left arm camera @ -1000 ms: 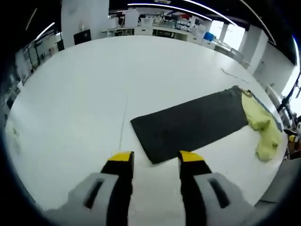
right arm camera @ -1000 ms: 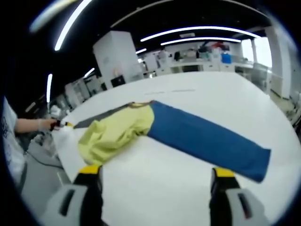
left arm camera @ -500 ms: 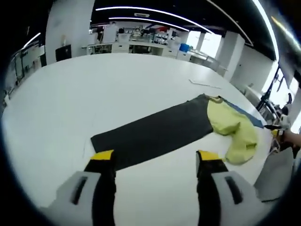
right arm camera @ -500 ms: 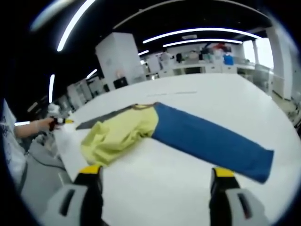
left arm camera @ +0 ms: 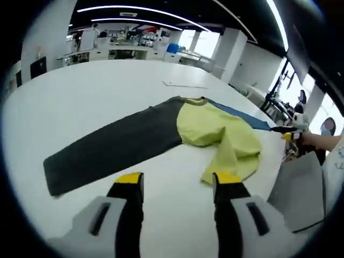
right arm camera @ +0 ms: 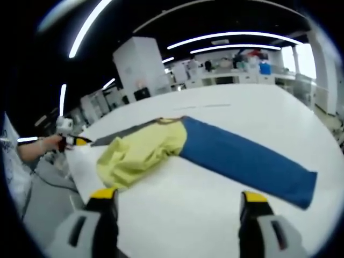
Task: Fold the garment on the visible template until the final outline fits inside the template.
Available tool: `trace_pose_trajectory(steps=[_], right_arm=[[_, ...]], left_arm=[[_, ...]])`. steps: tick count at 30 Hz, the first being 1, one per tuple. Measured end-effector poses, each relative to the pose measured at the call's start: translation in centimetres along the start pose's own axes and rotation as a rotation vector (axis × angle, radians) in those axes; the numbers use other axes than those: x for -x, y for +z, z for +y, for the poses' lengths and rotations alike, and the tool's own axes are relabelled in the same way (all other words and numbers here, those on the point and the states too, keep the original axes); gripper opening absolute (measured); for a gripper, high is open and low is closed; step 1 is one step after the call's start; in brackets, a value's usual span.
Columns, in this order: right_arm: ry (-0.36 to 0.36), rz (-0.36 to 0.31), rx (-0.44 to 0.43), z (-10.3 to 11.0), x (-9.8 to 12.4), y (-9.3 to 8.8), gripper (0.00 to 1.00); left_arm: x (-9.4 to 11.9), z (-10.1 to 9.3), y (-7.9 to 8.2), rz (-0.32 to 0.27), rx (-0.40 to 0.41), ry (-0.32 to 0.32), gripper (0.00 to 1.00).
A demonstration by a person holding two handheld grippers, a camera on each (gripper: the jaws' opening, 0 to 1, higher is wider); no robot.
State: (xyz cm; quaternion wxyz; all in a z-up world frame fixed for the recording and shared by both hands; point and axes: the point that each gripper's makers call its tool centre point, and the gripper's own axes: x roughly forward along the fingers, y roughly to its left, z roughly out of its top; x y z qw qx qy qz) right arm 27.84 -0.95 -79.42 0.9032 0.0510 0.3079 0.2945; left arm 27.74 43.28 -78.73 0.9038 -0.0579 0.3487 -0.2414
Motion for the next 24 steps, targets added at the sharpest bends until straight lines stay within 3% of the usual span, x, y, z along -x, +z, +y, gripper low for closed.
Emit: trace_pose_trajectory(steps=[7,13,24], right_arm=[[0.021,-0.003,-0.004,0.5,-0.6,0.0,0.92],[0.021,-0.008,-0.011,0.6,-0.6,-0.2,0.92],[0.011,-0.01,-0.033,0.4,-0.1,-0.5,0.89]], left_arm=[[-2.9,-3.2,-1.2,0.069,-0.06,-0.044,0.34],[-4.8,-4.9,-1.0,0.083,-0.073,-0.04,0.22],[-5.9,-5.3,-2.0,0.152,-0.125,-0.041,0.19]])
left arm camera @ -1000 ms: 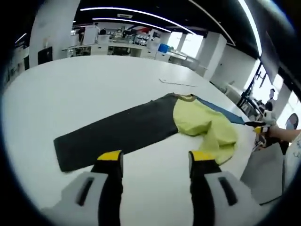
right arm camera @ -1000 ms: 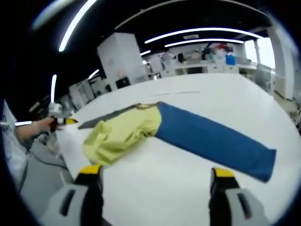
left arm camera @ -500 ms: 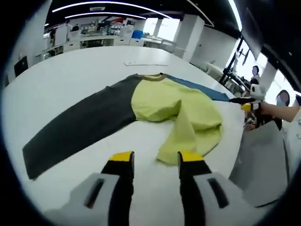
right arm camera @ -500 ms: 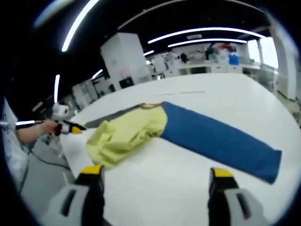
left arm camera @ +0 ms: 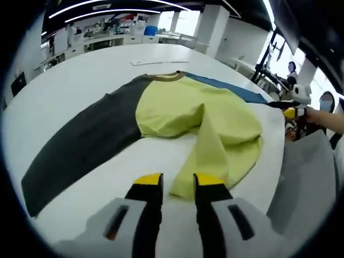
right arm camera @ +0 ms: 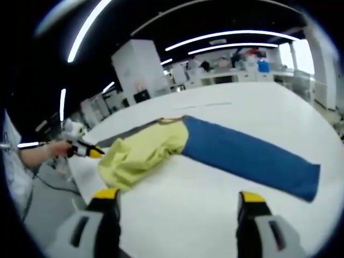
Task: Fold the garment on the visible template until the final outline fits inside the template.
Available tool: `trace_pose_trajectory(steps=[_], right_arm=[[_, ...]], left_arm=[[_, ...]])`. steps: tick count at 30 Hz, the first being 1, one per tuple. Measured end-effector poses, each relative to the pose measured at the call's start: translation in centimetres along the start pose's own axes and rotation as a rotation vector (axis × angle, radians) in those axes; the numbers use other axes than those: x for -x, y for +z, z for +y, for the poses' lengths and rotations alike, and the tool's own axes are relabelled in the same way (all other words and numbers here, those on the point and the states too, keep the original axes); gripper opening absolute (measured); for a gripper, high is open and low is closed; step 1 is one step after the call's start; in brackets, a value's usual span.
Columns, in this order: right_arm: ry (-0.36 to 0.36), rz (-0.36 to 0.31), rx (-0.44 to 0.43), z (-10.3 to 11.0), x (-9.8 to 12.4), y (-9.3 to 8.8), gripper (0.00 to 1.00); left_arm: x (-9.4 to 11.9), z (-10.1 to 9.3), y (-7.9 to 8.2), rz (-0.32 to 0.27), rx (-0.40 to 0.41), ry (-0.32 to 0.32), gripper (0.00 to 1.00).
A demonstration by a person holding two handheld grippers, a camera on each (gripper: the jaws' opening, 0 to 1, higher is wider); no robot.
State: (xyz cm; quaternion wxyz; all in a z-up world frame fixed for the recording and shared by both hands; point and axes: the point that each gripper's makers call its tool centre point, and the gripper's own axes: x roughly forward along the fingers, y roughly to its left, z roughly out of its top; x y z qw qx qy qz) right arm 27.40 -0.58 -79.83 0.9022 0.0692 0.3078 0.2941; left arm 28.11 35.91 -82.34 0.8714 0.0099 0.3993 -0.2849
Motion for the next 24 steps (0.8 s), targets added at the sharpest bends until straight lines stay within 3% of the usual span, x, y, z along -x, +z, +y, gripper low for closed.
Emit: trace_pose_trajectory(steps=[6,9,14,20,24], right_arm=[[0.042,0.015,0.015,1.4,-1.0,0.5,0.83],[0.078,0.057,0.04,2.4,-2.0,0.3,0.76],[0.117,0.079,0.064,4.0,-3.5,0.5,0.69],[0.129,0.136,0.058,4.9,-5.8,0.2,0.46],[0.131,0.175,0.043,5.7,-7.8,-0.3,0.37]], left_arm=[[-0.3,-0.1,-1.0,0.025,-0.006,0.014,0.18],[-0.3,-0.1,-1.5,0.029,0.003,0.016,0.15],[-0.2,0.3,-1.8,0.02,0.039,0.039,0.03],[0.4,0.7,-1.8,-0.038,0.129,0.056,0.0],[0.8,0.3,-1.8,-0.061,0.146,0.061,0.0]])
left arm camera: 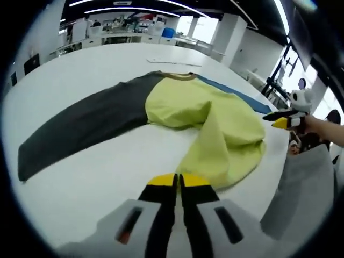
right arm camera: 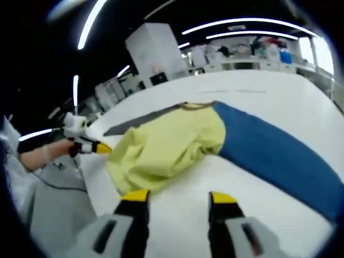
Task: Fold the garment on the visible template until the final outline fits inside the template.
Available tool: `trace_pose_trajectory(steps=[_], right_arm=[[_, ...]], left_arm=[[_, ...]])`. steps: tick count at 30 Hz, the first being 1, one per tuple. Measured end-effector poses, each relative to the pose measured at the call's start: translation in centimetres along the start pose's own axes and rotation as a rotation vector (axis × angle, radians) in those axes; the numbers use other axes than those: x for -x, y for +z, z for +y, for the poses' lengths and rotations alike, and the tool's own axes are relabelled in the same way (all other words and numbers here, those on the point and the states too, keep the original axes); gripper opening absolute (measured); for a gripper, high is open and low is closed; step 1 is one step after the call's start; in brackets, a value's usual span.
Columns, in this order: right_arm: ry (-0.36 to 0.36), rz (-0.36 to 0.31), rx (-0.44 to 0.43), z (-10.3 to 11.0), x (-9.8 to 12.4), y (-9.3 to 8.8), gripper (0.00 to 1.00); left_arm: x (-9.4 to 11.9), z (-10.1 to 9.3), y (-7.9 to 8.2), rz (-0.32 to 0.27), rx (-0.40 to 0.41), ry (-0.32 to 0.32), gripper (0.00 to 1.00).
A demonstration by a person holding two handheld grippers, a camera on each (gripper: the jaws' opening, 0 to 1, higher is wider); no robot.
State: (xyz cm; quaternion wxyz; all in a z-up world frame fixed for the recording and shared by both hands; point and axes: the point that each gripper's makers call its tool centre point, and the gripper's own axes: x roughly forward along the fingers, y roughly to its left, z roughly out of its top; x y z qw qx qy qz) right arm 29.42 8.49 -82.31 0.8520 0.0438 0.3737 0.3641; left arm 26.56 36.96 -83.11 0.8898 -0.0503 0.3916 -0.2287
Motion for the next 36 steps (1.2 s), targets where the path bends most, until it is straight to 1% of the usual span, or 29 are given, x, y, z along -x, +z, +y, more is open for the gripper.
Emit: trace_pose_trajectory(steps=[3,4,6,9,11,14,16,17,19,20,21,23,25,27,30,34,36], right_arm=[[0.006,0.029,0.01,0.6,-1.0,-0.1,0.3],[0.015,0.034,0.012,1.1,-1.2,-0.1,0.28],[0.023,0.034,0.009,1.4,-1.7,0.1,0.26],[0.049,0.035,-0.008,1.8,-2.3,0.4,0.24],[0.054,0.035,-0.017,2.0,-2.6,0.5,0.24],[0.03,0.017,-0.019,1.3,-3.1,1.2,0.25],[0.032,0.002,-0.038,1.5,-3.1,1.3,0.25],[0.05,-0.001,-0.053,1.7,-3.4,1.5,0.21],[0.065,-0.009,-0.045,2.1,-3.4,1.7,0.05],[0.071,-0.01,-0.044,2.3,-3.3,1.8,0.0],[0.086,-0.029,-0.06,2.6,-3.2,2.2,0.0],[0.114,-0.014,-0.077,3.2,-2.7,2.2,0.0],[0.131,-0.021,-0.096,3.5,-2.1,2.5,0.0],[0.139,-0.026,-0.092,3.8,-1.6,3.2,0.0],[0.157,-0.046,-0.091,4.4,-1.1,4.7,0.0],[0.171,-0.051,-0.076,4.9,-1.7,6.6,0.0],[0.176,-0.05,-0.068,5.7,-1.9,7.4,0.0]], left_arm=[[0.5,-0.4,0.0,-0.009,0.005,0.003,0.0],[0.7,-0.4,0.0,-0.013,0.008,0.003,0.0],[0.9,-0.5,0.0,-0.013,0.009,0.002,0.0],[1.5,-0.7,0.0,-0.012,0.003,0.004,0.0],[1.9,-0.8,0.2,-0.015,0.001,-0.002,0.0],[2.2,-1.1,0.3,-0.013,-0.013,-0.007,0.0],[2.4,-1.3,0.4,-0.013,-0.019,-0.01,0.0],[2.5,-1.5,0.4,-0.013,-0.02,-0.011,0.0],[2.3,-1.3,0.5,-0.018,-0.021,-0.011,0.0],[2.3,-1.3,0.6,-0.022,-0.019,-0.011,0.0],[2.4,-1.4,0.7,-0.027,-0.016,-0.011,0.0],[2.6,-1.1,0.8,-0.037,-0.008,-0.007,0.0],[2.6,-1.1,1.1,-0.046,-0.003,-0.005,0.0],[2.7,-1.1,1.2,-0.05,0.0,-0.001,0.0],[2.6,-0.8,1.3,-0.057,0.006,0.004,0.0],[2.7,-0.6,1.6,-0.065,0.014,0.015,0.0],[2.7,-0.6,1.8,-0.067,0.015,0.018,0.0]])
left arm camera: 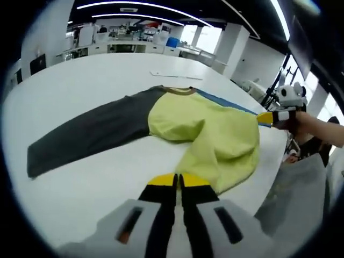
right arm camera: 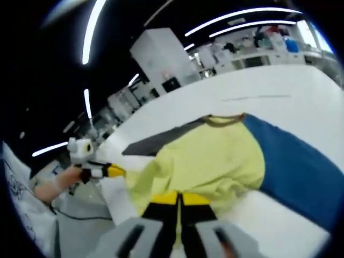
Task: Fold the garment on the visible template until the final outline fits inside the template.
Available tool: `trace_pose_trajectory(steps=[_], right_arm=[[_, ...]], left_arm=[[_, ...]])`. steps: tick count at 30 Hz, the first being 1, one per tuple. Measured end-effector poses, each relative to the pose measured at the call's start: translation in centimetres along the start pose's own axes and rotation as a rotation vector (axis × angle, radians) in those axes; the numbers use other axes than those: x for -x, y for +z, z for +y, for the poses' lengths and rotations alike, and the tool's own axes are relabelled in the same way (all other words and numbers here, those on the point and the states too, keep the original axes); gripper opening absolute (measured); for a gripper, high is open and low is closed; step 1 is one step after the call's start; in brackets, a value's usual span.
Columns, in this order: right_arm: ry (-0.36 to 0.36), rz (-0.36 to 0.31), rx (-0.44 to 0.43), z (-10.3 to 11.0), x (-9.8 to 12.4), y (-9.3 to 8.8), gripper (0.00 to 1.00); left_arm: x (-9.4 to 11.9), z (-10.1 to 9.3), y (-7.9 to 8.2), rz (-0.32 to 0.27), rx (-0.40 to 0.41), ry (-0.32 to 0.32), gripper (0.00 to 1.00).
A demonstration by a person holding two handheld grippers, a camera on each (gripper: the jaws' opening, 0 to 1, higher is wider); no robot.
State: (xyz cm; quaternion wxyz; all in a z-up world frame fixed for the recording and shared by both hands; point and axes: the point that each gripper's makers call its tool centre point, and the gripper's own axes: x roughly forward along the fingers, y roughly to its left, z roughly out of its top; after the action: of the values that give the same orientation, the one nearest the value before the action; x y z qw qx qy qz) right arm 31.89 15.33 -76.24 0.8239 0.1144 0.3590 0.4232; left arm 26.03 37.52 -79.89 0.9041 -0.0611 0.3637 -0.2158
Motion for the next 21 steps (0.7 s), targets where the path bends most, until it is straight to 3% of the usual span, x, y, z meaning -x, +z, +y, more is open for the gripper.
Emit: trace_pose_trajectory(steps=[4,11,18,21], right_arm=[[0.01,0.007,0.016,0.7,-1.5,1.5,0.0],[-0.009,0.021,-0.009,-0.5,-5.0,3.2,0.0],[-0.052,0.087,-0.021,-1.5,-7.9,2.5,0.0],[-0.073,0.13,0.025,-1.8,-8.7,2.3,0.0]], left_arm=[[0.0,0.2,0.1,0.0,-0.004,0.007,0.0],[-0.1,0.7,0.5,0.004,-0.009,0.019,0.0],[-0.5,1.2,0.3,0.009,0.005,0.028,0.0],[-0.4,1.2,0.3,0.005,0.015,0.029,0.0]])
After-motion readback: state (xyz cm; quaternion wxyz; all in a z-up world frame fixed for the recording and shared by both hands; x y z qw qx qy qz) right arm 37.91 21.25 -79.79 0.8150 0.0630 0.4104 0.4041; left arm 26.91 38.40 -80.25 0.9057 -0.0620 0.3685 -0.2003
